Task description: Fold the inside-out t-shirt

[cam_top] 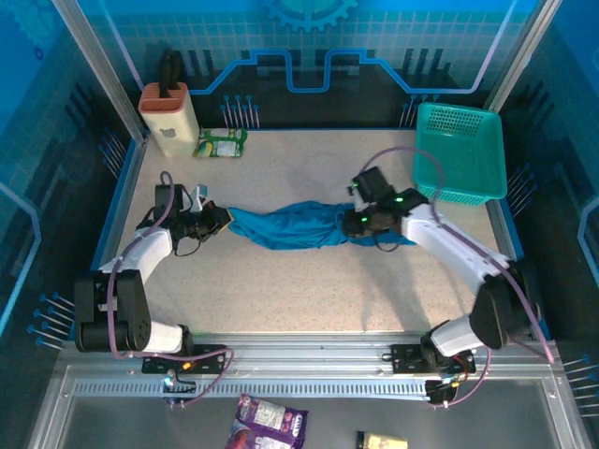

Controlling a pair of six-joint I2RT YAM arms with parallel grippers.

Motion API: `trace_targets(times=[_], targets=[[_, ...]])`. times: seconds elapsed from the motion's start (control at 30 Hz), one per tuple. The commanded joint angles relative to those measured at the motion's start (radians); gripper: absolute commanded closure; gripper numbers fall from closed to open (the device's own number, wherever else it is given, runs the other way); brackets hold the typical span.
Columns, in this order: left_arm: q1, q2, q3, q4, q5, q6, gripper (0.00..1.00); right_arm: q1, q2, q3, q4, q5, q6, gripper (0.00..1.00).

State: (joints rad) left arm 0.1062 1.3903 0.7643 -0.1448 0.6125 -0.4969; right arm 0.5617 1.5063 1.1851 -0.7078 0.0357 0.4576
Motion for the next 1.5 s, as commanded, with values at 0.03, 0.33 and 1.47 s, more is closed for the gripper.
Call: trace_targets(times=[0.03, 0.33, 1.47], targets=[[0.0, -0.023, 0.031, -0.012, -0.006, 0.025, 1.0, 0.102, 0.157, 0.052, 0.101, -0.033, 0.067, 0.67], [0.0, -0.048, 0.024, -0.031, -0.009, 0.036, 1.0, 0.137, 0.298, 0.097, 0.183, 0.074, 0.183, 0.59], [0.001, -0.091, 0.078, -0.083, -0.061, 0.066, 0.99, -0.111, 0.211, 0.34, -0.007, 0.218, -0.069, 1.0]])
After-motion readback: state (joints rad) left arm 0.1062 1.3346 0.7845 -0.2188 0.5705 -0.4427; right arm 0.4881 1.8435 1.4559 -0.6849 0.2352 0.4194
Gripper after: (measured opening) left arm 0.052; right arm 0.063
